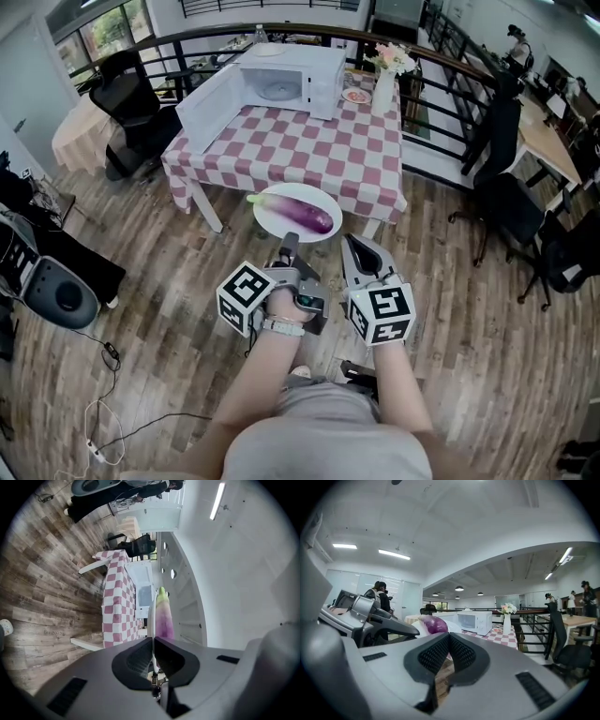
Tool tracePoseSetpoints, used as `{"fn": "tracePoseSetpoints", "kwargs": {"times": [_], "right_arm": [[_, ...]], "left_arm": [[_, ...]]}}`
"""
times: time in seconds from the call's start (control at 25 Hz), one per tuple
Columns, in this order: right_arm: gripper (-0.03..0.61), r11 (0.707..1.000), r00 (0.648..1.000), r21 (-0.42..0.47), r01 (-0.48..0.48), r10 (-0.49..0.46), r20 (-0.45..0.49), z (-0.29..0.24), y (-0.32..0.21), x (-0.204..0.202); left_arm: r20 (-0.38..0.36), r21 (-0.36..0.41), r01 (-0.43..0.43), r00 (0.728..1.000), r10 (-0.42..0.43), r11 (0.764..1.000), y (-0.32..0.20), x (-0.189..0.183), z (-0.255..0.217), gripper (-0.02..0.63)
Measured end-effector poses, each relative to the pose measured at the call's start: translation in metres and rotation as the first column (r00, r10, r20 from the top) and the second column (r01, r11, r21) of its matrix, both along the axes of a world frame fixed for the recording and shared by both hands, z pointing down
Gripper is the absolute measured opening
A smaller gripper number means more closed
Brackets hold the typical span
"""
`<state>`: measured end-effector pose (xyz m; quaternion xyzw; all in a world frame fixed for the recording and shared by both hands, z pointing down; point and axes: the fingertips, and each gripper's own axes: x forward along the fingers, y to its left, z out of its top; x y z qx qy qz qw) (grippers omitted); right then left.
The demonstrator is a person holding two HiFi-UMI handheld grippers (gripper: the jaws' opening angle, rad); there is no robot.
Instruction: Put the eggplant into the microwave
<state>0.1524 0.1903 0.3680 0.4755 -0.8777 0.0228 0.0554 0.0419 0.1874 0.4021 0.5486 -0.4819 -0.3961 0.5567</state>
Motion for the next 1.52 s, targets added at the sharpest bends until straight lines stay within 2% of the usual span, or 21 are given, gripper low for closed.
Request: {"fn": "tracePoseSetpoints", "kwargs": {"times": [0.32, 0.76, 1.24, 1.52], "right_arm": [[0.023, 1.0, 1.0, -0.001, -0.015, 0.015, 0.002, 0.001, -0.041, -0.016], [0.023, 1.0, 1.0, -0.023, 0.001, -0.001, -0.005, 0.011, -0.086, -0.019], [0.023, 0.998, 0.998, -0.011, 0.057, -0.057, 0.018, -0.004, -0.193, -0.01], [0.023, 0.995, 0.995, 0.008, 0.102, -0.102, 0.019, -0.01, -0.25, -0.005]], "left_arm": [[-0.019, 0.011, -0.011, 1.0, 0.011, 1.0, -0.038, -0.019, 0.002, 0.015], [-0.026, -0.01, -0.001, 1.0, 0.0, 1.0, -0.084, -0.022, 0.011, 0.015], [-0.023, -0.018, 0.041, 0.999, -0.041, 0.999, -0.177, -0.011, 0.006, 0.015], [-0.031, 0.006, 0.092, 0.995, -0.092, 0.996, -0.23, -0.009, 0.001, 0.014]]}}
